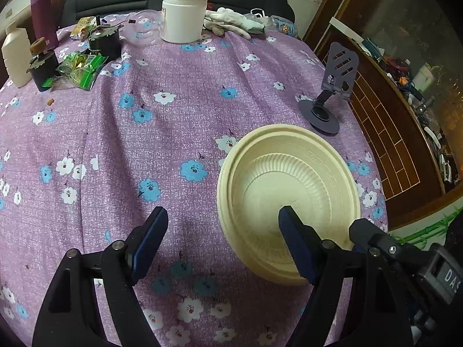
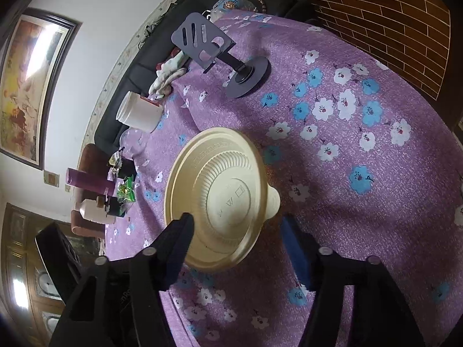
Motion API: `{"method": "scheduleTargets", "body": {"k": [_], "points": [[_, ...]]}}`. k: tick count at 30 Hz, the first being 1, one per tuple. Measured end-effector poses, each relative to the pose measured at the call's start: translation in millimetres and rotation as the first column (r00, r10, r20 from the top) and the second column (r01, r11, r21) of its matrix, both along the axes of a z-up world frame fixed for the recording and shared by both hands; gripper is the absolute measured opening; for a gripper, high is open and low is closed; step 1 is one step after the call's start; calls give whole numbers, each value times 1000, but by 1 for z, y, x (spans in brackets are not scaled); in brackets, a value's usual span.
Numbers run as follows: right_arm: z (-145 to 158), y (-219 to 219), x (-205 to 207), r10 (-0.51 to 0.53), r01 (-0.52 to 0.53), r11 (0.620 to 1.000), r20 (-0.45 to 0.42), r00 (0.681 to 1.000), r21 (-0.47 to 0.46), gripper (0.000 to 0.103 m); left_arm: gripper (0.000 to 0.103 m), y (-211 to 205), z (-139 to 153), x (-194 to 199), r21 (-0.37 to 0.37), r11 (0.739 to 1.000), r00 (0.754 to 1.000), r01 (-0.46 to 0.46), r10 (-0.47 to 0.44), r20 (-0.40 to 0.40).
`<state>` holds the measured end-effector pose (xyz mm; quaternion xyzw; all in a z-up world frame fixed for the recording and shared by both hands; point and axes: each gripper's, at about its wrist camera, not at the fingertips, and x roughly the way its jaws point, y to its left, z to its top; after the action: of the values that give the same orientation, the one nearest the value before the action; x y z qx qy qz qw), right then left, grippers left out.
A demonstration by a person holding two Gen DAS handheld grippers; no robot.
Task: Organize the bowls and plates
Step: 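Grasp the rim of the second beige bowl with both grippers, then lift the second beige bowl and carry it toward the red plate stack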
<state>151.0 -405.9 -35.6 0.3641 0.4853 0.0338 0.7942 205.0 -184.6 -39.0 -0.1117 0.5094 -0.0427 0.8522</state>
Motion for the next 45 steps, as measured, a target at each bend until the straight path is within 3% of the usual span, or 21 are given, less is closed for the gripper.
{"method": "scheduleTargets", "body": {"k": [2, 5, 7, 8, 9, 10, 25, 45], "points": [[-1, 0, 1, -6, 6, 1000, 0, 1000, -8, 52, 76, -2, -1, 1, 4, 1000, 1000, 1, -1, 3], [-5, 1, 4, -2, 1, 1000, -16, 1000, -23, 39, 62, -7, -5, 2, 38, 999, 1000, 6, -6, 3], [-8, 2, 6, -8, 7, 999, -23, 1000, -41, 29, 35, -10, -10, 4, 70, 997, 1000, 18, -17, -10], [-8, 2, 6, -9, 8, 999, -24, 1000, -48, 20, 28, -12, -12, 5, 85, 996, 1000, 24, -23, -14], [-9, 2, 6, -8, 6, 998, -30, 1000, -59, 16, 18, -13, -15, 5, 90, 995, 999, 36, -34, -22], [-10, 3, 6, -4, 2, 998, -33, 999, -62, 15, 16, -13, -16, 6, 89, 995, 999, 43, -40, -29], [4, 21, -15, 47, -48, 997, -16, 999, -67, 14, 14, 18, -4, -10, 13, 999, 996, 40, -39, -77], [20, 57, -50, 107, -106, 993, 4, 994, -53, 14, 13, 60, 16, -61, -25, 1000, 999, -3, 2, -32]]}}
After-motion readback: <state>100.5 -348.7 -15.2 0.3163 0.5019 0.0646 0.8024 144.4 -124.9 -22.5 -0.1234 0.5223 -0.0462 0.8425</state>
